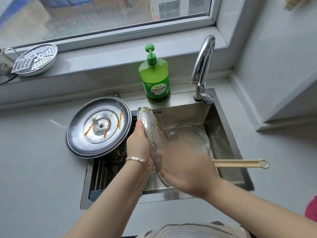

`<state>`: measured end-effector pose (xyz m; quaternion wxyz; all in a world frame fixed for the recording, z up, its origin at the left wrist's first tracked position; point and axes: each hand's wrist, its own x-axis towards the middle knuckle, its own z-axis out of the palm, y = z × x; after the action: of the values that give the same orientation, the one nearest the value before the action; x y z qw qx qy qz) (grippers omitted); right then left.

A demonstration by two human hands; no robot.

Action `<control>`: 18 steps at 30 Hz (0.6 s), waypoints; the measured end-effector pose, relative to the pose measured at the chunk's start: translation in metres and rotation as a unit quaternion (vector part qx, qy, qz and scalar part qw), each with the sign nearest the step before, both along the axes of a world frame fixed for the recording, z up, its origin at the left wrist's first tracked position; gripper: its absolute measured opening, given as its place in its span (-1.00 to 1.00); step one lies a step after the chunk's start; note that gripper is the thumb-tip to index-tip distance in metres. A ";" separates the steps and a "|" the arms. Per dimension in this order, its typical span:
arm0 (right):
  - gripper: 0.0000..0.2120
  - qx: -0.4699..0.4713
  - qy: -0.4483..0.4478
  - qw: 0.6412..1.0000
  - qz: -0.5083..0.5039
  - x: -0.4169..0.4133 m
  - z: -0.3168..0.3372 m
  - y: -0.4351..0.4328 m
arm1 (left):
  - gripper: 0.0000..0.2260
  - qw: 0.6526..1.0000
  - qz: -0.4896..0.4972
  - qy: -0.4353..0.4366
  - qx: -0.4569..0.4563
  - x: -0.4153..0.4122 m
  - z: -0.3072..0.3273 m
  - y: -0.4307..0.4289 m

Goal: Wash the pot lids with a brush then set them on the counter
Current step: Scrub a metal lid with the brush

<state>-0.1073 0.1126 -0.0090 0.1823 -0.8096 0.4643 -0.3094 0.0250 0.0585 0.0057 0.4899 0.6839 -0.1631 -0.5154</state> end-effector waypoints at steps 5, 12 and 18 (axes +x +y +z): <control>-0.59 0.018 -0.087 0.991 -0.101 0.018 0.018 -0.027 | -0.53 0.998 0.051 -0.028 -0.003 0.003 0.003 -0.003; -0.65 0.115 -0.055 0.986 -0.110 0.003 0.002 -0.024 | -0.59 0.995 0.096 0.007 0.025 0.003 0.001 0.002; -0.67 0.209 -0.062 0.969 -0.116 0.006 0.012 -0.025 | -0.57 0.995 0.061 -0.050 0.056 -0.001 0.000 0.011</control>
<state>-0.1012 0.0878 0.0032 0.3381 -0.6736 0.5975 -0.2740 0.0236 0.0696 0.0061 0.4724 0.7436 -0.1163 -0.4586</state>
